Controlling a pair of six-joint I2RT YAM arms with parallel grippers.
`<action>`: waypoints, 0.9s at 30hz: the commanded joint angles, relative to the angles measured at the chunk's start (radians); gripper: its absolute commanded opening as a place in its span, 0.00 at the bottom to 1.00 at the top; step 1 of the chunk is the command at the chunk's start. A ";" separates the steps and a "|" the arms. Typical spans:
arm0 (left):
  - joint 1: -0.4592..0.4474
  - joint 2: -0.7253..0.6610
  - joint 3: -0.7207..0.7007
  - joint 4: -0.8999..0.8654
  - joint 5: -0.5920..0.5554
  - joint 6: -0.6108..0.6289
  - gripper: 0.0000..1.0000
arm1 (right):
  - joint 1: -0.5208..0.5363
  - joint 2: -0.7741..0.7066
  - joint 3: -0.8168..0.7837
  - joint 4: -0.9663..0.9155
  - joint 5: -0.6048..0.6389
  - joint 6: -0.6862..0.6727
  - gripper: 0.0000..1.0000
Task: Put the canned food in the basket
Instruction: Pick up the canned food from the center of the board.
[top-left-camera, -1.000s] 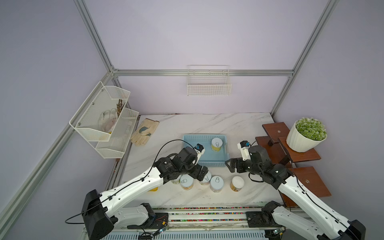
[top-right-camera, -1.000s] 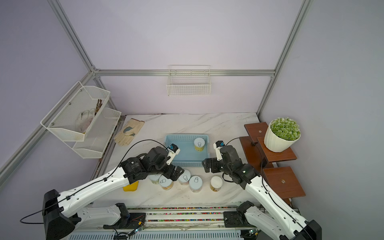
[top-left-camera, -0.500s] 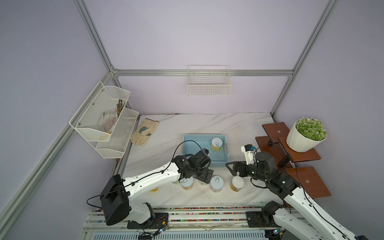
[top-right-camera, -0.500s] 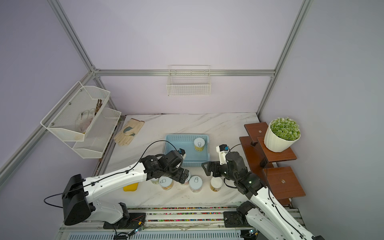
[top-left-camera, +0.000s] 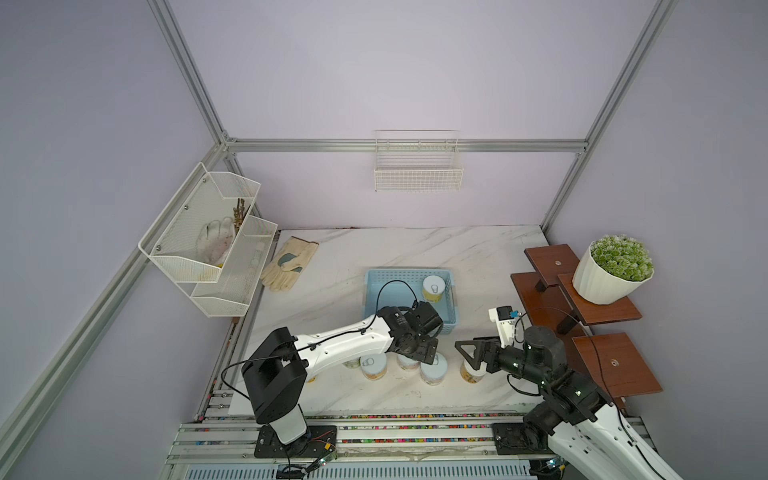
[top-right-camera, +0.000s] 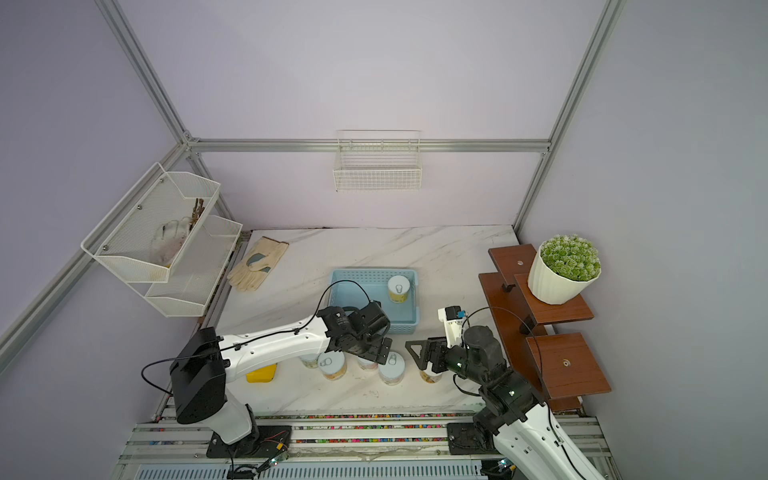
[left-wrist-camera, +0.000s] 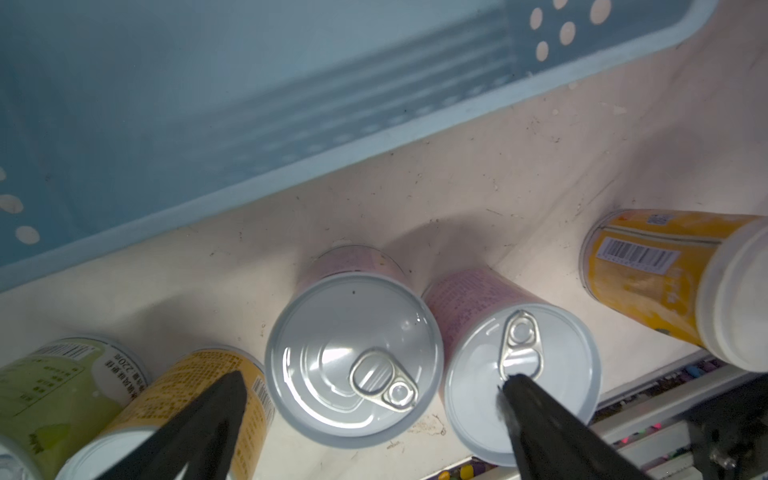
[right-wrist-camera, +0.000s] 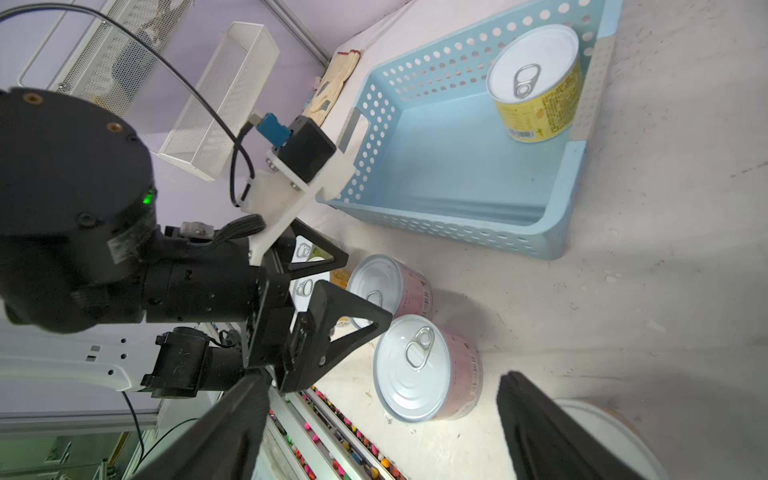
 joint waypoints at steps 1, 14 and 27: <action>-0.001 0.011 0.037 -0.041 -0.074 -0.062 1.00 | 0.002 -0.011 -0.015 0.043 -0.036 0.004 0.92; -0.002 0.114 0.110 -0.053 -0.095 -0.170 1.00 | 0.001 -0.007 -0.047 0.060 -0.042 0.013 0.91; -0.005 0.113 0.046 -0.051 -0.066 -0.210 0.92 | 0.002 -0.003 -0.059 0.053 -0.030 0.015 0.91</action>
